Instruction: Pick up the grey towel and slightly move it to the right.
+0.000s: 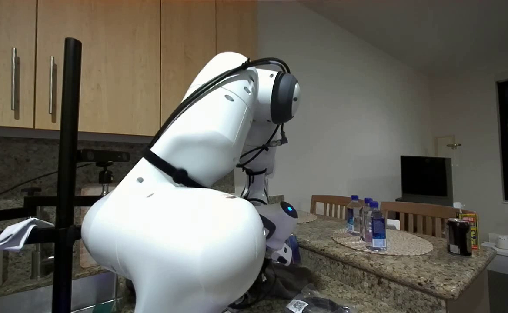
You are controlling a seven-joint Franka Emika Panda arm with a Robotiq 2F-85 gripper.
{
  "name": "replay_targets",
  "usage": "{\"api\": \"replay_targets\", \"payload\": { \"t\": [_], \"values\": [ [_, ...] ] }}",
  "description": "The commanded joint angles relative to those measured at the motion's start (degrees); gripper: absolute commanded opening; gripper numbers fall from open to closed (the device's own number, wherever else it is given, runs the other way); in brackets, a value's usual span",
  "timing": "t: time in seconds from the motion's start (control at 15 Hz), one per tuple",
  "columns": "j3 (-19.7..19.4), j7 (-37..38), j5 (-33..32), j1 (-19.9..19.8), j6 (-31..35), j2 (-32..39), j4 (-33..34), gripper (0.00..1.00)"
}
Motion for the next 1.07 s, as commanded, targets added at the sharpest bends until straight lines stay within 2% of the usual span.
{"api": "replay_targets", "payload": {
  "t": [0.0,0.2,0.73,1.0],
  "values": [
    [-3.1,10.5,-7.9,3.2,1.3,-0.1,1.4,0.11],
    [-5.7,21.8,-18.6,5.2,0.1,-0.8,2.2,0.11],
    [-9.7,47.5,-45.6,7.1,-5.6,-5.1,4.4,0.10],
    [-12.3,57.7,-56.9,8.5,-7.2,-7.2,5.2,0.10]
  ]
}}
